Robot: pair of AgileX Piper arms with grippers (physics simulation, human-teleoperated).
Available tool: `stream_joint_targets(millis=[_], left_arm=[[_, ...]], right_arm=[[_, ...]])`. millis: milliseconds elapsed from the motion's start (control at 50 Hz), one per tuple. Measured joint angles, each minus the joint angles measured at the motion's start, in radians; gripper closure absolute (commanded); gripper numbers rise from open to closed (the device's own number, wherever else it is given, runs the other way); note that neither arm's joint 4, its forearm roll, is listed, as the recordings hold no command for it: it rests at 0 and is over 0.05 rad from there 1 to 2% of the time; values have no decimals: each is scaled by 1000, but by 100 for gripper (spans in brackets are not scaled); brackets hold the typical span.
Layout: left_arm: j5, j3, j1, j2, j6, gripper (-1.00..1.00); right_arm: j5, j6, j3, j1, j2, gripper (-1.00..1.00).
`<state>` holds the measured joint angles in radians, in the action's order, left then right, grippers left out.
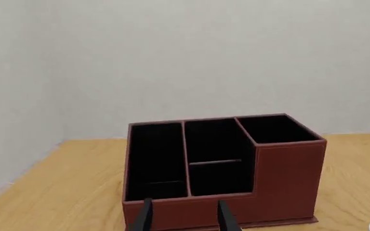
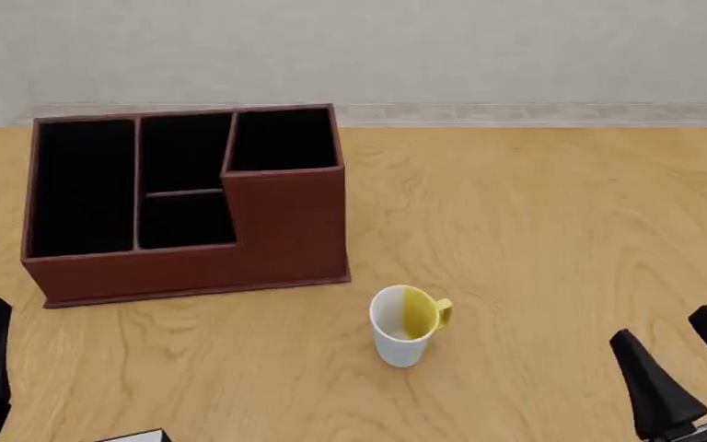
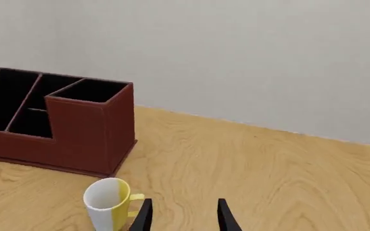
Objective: Pick up the book and place it in the right compartment of the caddy.
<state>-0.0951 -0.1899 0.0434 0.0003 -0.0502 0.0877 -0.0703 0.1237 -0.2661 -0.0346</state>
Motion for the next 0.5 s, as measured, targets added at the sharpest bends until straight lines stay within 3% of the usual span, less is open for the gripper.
stream_joint_targets(millis=[300,500], left_arm=[[-39,-95,56,0,-32,-100],[-45,-116,77,0,-41,-100]], right_arm=[[-66,-98,129,-398,-263,-100],[-135,-134,205,-609,-467,-100]])
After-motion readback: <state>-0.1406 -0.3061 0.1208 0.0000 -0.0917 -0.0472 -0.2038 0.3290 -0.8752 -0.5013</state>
